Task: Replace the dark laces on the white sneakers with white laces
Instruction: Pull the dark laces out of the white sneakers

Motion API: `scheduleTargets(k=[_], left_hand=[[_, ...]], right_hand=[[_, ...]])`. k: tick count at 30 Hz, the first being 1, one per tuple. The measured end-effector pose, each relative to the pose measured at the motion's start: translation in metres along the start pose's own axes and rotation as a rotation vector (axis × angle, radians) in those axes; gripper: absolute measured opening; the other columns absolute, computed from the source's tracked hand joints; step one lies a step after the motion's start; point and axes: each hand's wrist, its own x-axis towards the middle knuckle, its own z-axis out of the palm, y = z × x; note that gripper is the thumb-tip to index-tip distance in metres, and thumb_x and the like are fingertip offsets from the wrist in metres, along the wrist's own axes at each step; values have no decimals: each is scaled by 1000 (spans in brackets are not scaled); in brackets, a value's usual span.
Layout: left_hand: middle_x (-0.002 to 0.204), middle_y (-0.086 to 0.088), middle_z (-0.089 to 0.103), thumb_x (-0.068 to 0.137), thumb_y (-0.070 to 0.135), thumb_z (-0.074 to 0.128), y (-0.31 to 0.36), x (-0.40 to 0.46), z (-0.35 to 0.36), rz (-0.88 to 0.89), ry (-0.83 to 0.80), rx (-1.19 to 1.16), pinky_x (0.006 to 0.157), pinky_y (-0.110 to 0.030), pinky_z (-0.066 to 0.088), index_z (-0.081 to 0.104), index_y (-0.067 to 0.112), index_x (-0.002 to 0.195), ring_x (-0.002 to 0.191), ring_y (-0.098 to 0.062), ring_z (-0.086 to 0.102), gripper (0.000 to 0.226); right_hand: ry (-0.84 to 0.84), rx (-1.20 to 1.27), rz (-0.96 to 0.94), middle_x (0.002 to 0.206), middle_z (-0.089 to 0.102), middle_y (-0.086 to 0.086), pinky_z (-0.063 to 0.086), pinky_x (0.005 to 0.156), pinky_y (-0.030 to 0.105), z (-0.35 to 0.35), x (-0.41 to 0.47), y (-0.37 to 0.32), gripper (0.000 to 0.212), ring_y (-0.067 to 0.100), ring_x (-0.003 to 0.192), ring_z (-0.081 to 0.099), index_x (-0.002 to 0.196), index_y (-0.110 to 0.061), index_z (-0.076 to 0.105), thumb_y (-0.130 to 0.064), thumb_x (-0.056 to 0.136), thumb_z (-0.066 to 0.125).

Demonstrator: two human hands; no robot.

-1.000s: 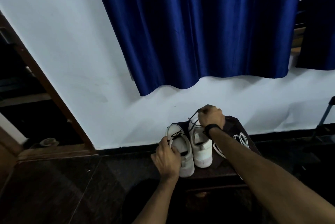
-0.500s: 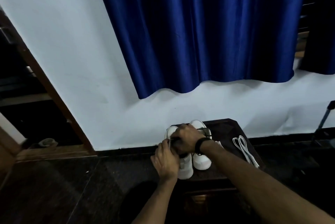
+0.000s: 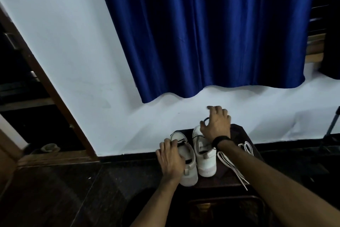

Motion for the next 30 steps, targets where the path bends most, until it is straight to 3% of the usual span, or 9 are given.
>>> scheduleTargets(k=[2,6,12,16,22,24,26,28,30], left_hand=[[100,-1,61,62,11,67,2,16,1,57,-70,29,79,-40,43,70,23,97,99,-28,56,37],[104,-1,62,81,19,56,5,36,6,96,-169,77,85,-38,38,70,22,97,105,-26,55,22],[80,5,64,75,13,66,2,29,11,41,5,-97,71,-34,34,69,26,78,82,-20,60,14],[82,6,65,75,13,70,0,25,12,32,70,-199,72,-35,39,68,25,83,84,-21,60,15],[83,6,63,77,13,63,-2,26,10,169,65,-157,72,-35,40,66,24,82,85,-20,56,13],[82,2,62,78,19,51,1,31,6,31,0,-242,73,-37,41,62,19,77,85,-22,55,11],[79,-7,64,75,20,45,3,46,2,-314,-157,-505,68,-36,38,62,14,68,82,-29,56,20],[62,-7,58,65,24,54,9,64,-12,-556,-233,-848,59,-33,31,58,17,51,63,-26,52,16],[52,0,52,67,32,65,9,74,-23,-618,-416,-939,53,-27,31,57,18,48,49,-19,43,24]], right_hand=[[-90,174,-112,100,63,-1,44,83,38,9,-10,-6,38,25,99,54,108,-22,61,-30,72,71],[-368,127,-109,79,69,-7,46,84,32,29,-33,-13,26,19,90,63,91,-30,63,-46,70,59],[-197,260,-41,71,69,1,46,90,33,51,-55,1,16,26,83,63,90,-21,66,-35,82,64],[-119,271,-27,70,69,2,48,79,36,65,-64,0,18,28,72,64,91,-24,57,-40,85,57],[-60,136,-29,62,65,3,43,86,41,74,-71,-3,19,28,64,62,77,-19,54,-36,85,59],[-37,45,-17,60,63,3,35,81,41,75,-73,-5,21,26,67,62,74,-21,55,-37,80,66],[-22,-28,-1,61,63,3,32,75,40,77,-73,-5,23,27,72,62,73,-21,57,-41,79,68],[-20,-55,5,62,63,4,33,76,41,79,-72,-4,25,28,75,62,75,-20,59,-43,80,67],[-22,-55,7,62,64,5,34,77,41,80,-73,-4,25,28,75,62,75,-20,59,-43,80,66]])
